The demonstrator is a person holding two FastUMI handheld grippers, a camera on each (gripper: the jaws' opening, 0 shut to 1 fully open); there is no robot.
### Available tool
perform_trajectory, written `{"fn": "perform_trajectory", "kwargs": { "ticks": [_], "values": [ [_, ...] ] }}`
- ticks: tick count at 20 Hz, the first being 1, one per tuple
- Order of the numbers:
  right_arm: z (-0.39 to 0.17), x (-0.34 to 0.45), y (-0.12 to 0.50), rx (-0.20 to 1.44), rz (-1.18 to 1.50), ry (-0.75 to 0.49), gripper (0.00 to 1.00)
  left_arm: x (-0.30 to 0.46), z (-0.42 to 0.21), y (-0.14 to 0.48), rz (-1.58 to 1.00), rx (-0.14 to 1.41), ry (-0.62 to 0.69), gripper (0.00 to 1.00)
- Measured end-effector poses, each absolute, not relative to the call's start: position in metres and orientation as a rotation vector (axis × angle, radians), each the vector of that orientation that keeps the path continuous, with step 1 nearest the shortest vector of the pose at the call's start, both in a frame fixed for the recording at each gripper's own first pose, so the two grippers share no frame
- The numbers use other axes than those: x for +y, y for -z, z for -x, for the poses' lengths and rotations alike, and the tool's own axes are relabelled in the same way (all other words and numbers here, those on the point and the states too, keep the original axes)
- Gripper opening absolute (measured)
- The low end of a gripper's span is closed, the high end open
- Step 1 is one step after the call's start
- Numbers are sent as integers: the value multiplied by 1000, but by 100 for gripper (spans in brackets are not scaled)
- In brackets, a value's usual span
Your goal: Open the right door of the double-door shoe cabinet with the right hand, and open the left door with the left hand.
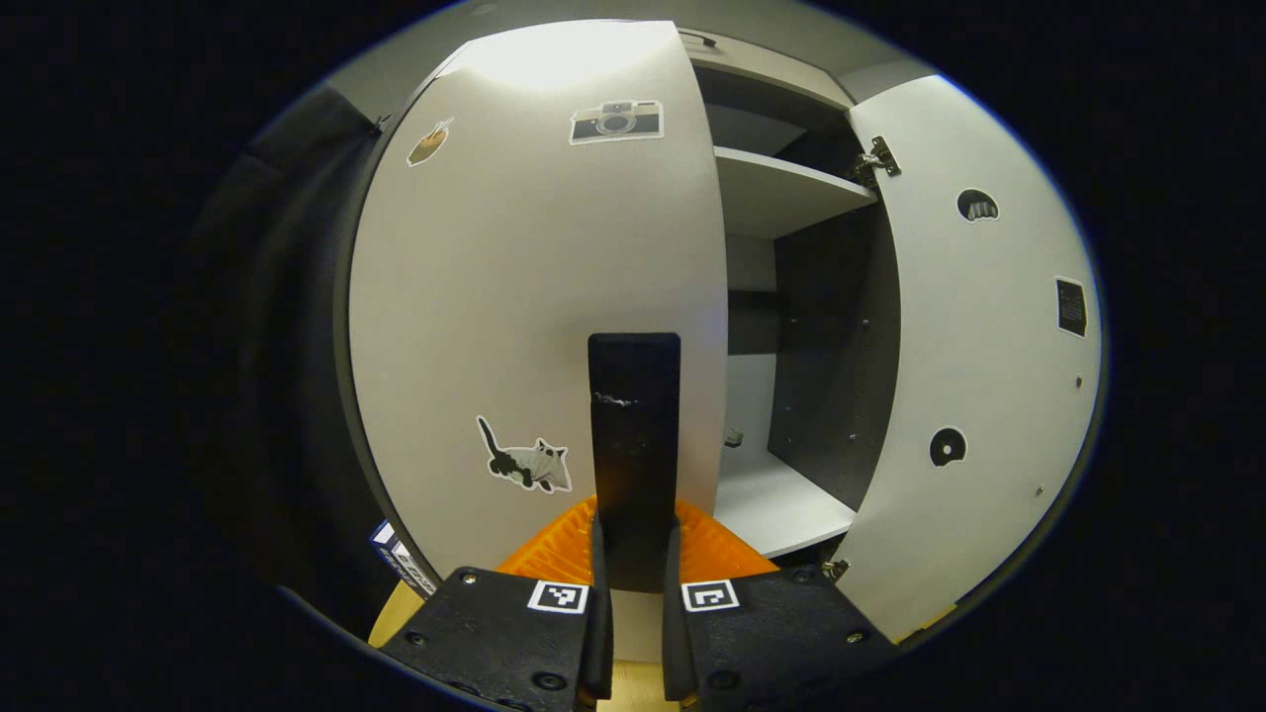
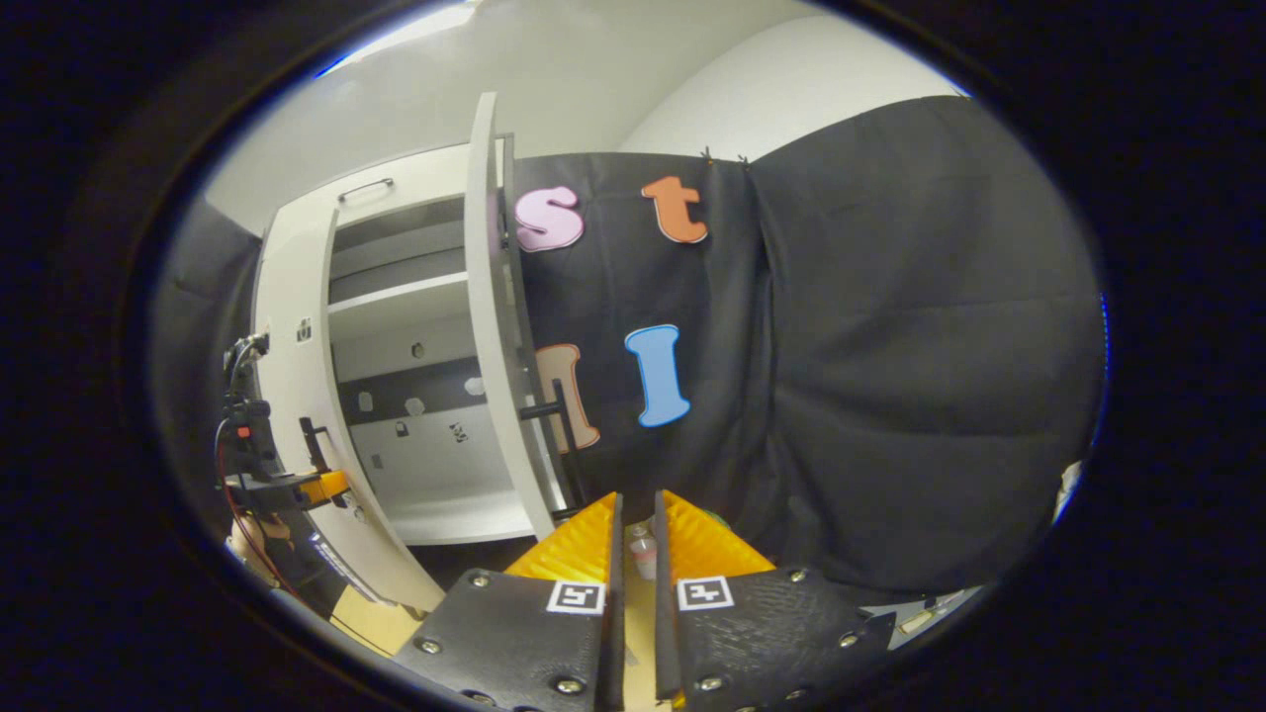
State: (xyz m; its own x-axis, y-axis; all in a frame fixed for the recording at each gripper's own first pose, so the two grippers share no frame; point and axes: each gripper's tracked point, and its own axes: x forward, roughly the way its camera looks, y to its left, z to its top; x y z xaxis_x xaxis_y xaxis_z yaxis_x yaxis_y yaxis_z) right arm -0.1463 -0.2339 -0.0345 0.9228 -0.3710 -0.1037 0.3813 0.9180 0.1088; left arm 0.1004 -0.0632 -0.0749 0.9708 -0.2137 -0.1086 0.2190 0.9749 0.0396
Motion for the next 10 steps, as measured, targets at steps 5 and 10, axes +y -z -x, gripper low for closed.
{"fn": "perform_trajectory", "kwargs": {
  "ticks": [5, 10],
  "values": [
    [133, -212, 32, 85, -90, 330, 12, -59, -96, 77, -47, 109, 223, 20],
    [108, -194, 30, 92, -57, 261, 12, -55, -92, 78, -45, 113, 227, 20]
  ]
}}
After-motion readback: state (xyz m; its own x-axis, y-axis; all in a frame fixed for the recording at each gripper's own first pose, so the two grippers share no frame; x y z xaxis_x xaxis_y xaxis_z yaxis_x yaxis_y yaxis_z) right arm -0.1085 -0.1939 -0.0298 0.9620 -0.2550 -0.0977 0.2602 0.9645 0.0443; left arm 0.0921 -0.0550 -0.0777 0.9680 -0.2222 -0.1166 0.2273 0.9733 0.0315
